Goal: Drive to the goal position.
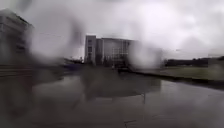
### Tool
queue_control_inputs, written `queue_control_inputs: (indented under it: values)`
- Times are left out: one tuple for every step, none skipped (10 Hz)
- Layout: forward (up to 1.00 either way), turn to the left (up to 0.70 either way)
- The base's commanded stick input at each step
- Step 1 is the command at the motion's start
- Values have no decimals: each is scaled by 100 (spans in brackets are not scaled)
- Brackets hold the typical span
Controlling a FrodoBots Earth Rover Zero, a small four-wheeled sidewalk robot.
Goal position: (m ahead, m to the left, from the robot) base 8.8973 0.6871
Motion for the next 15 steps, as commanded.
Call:
queue_control_inputs:
  values:
    - [70, 0]
    - [70, 0]
    - [70, 0]
    - [70, 0]
    - [70, 0]
    - [70, 0]
    - [70, 0]
    - [70, 0]
    - [70, 0]
    - [70, 0]
    - [70, 0]
    - [70, 0]
    - [70, 0]
    - [70, 0]
    - [70, 0]
